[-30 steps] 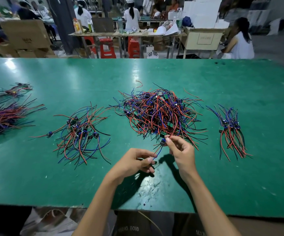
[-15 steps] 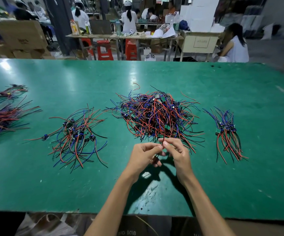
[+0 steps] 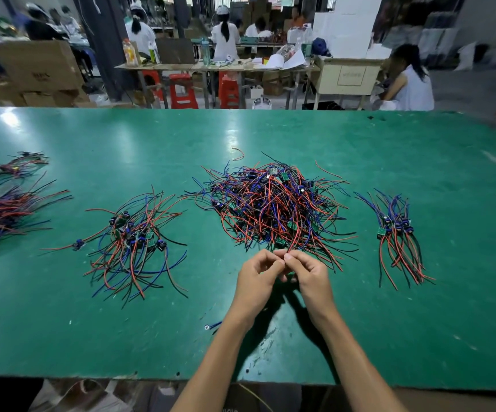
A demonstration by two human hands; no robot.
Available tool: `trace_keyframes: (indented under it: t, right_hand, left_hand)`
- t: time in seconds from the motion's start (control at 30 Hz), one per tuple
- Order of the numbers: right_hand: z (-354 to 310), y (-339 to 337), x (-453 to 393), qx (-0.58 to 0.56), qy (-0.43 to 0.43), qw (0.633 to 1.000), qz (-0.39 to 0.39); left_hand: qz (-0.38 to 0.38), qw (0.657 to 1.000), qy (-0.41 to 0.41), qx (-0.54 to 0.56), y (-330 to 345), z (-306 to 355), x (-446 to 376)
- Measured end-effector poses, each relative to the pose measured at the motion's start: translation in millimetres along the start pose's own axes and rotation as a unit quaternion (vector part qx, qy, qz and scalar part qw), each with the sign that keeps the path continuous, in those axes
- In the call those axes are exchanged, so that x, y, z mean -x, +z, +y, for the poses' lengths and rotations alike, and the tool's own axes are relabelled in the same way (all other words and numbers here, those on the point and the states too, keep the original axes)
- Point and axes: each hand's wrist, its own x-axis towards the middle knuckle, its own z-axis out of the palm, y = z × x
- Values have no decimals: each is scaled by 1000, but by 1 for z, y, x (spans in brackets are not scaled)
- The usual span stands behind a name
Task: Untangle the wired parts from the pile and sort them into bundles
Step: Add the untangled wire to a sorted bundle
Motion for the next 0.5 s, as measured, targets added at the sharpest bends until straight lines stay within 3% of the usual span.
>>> trace_keyframes:
  t: [0.23, 0.5]
  right_hand:
    - [1, 4, -7, -28, -3, 997, 71]
    - [-1, -3, -12, -100, -11, 984, 145]
  left_hand:
    - [-5, 995, 50, -87, -7, -1, 4]
    - [-34, 988, 36, -148, -22, -4, 26]
